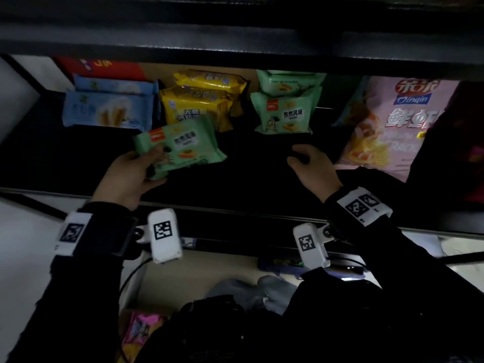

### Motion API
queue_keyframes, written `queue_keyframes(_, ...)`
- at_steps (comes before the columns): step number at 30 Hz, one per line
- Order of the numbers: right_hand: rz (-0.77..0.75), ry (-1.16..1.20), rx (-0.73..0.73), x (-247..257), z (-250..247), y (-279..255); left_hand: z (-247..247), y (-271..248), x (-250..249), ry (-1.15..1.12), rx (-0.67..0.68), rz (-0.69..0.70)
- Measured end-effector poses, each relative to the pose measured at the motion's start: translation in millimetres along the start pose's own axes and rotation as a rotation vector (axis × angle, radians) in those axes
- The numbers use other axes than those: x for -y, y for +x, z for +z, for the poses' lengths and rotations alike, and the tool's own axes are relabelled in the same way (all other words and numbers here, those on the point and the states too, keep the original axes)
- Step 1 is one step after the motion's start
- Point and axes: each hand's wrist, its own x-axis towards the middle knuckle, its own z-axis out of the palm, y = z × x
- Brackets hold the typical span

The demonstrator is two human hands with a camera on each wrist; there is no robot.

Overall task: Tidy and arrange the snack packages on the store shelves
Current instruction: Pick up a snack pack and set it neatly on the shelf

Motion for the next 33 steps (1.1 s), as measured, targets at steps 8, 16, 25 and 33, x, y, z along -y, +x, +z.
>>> queue_keyframes(8,-0.097,-0.279,0.003,-1,13,-2,-39,24,19,0.433,-0.364,-0.004)
queue_keyframes(16,-0.037,0.008,-0.247,17,-2,27,-17,14,12,0.427,-0.606,0.478)
queue_keyframes(25,0.193,0.186,-0.169,26,-13,90,95,3,20,0.35,0.058,0.525)
queue_keyframes(33,0.103,0.507,-0.132,9,-13,34,140,19,35,0.343,0.308,0.191)
